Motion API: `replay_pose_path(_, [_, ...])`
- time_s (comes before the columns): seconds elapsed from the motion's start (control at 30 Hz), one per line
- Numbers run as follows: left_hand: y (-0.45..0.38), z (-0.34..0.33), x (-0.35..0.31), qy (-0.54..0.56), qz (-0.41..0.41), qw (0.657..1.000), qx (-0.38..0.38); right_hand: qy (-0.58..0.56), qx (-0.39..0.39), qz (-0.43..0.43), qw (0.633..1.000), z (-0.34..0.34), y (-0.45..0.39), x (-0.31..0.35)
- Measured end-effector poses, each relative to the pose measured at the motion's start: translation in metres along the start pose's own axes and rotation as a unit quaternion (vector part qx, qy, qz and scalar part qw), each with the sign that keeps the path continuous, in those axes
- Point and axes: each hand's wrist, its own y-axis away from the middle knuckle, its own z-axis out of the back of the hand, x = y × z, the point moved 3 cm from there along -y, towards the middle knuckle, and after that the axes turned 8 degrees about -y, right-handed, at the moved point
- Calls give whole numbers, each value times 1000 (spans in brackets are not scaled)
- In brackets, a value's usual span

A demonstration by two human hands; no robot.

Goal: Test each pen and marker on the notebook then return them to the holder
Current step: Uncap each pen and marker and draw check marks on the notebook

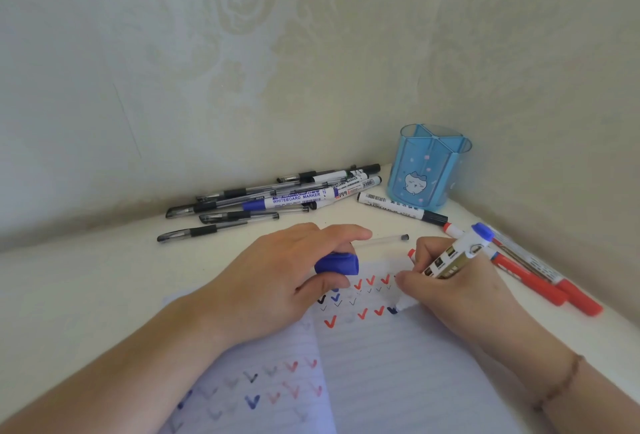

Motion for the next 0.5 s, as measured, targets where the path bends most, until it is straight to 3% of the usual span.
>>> replay_pose_path(0.17, [0,0,0,9,-8,1000,-9,3,-22,13,1000,2,-3,-2])
replay_pose_path(0.27, [-1,1,0,58,2,998,-16,-66,-27,17,997,6,-3,-4])
replay_pose_path(0.37, [-1,2,2,65,17,997,-37,-218,17,44,975,8,-1,2])
replay_pose_path(0.5, [-2,6,3,47,17,996,-75,-280,100,79,951,4,3,9])
